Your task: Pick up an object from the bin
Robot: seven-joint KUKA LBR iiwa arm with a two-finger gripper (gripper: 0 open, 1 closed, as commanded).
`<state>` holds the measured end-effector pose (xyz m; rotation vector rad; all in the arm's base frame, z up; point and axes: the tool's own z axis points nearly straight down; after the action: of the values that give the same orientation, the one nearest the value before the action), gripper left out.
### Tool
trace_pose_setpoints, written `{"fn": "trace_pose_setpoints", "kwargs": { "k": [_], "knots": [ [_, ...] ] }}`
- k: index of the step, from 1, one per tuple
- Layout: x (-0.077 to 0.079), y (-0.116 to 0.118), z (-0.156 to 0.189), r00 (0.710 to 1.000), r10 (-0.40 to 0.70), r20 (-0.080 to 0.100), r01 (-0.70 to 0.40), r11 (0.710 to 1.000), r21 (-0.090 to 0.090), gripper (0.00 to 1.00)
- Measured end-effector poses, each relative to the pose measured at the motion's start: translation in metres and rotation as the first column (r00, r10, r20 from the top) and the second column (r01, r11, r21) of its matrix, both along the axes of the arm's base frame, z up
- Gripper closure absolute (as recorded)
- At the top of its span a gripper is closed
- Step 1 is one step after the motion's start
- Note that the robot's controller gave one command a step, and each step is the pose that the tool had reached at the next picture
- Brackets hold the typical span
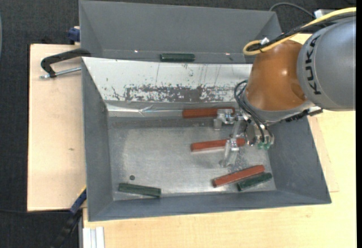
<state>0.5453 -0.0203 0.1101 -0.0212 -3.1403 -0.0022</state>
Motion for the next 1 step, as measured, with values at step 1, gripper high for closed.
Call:
{"fn": "trace_pose_setpoints", "kwargs": {
  "k": [1],
  "knots": [
    [0.0173, -0.0071, 0.0074, 0.991, -0.13, 0.008, 0.13, 0.991, 0.0, 0.0]
  ]
}}
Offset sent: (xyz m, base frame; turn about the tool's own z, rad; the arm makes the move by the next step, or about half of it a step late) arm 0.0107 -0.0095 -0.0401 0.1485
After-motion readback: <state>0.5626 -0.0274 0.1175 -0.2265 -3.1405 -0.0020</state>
